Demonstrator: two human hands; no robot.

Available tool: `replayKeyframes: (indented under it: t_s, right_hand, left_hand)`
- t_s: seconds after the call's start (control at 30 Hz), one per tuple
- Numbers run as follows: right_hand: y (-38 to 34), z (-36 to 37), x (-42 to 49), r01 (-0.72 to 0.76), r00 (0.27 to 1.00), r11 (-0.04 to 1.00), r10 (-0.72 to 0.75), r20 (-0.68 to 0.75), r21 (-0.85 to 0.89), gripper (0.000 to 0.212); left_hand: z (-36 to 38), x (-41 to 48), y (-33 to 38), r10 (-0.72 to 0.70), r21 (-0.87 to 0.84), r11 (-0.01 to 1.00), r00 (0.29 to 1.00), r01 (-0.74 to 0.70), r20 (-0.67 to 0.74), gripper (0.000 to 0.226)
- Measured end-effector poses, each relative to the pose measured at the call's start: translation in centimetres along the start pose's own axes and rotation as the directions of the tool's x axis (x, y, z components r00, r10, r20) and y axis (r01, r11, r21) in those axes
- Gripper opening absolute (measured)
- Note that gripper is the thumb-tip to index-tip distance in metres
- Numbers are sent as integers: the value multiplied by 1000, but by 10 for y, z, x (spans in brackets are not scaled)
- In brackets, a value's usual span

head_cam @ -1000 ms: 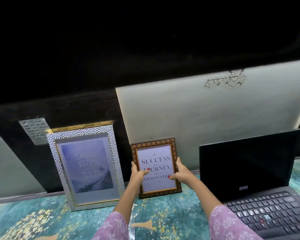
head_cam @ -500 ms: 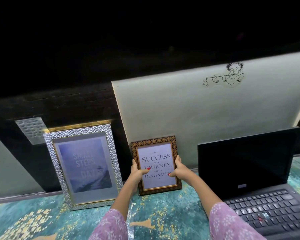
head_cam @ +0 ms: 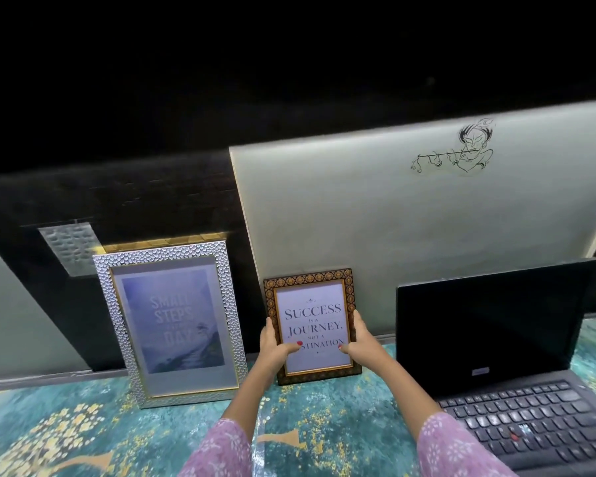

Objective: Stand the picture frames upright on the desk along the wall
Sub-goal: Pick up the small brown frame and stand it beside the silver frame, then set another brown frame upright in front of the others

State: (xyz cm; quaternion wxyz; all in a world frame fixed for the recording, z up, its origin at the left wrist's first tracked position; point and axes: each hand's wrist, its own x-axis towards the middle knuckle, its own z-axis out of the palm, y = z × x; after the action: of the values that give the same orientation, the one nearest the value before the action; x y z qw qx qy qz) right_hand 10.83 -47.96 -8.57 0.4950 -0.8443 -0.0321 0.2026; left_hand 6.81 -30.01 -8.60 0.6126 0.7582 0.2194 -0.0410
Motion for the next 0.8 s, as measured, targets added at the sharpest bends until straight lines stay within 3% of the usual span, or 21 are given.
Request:
replayKeyframes:
  t_s: [0.17,0.4,0.57,0.7,0.8]
  right_hand:
    - [21,8,-51,116,993,989,-115,18,-91,59]
    - [65,55,-143,46,996,994,-39,81,-97,43]
    - [78,91,-185,34,997,989,-23,76,-146,39]
    - [86,124,-206,-77,994,925,98,39,-372,57]
    - [85,143,-218,-274,950,895,309,49,-351,80]
  left_hand:
    - [16,-44,-22,107,10,994,994,-107,-13,68]
    - [3,-125,-84,157,66,986,984,-152,-79,43]
    - [-34,-166,-107,317,349,896,945,-274,-74,41]
    - [-78,-183,-139,124,535,844,981,-24,-150,53]
    - [-99,-190,-153,-80,580,800,986,153,-149,62]
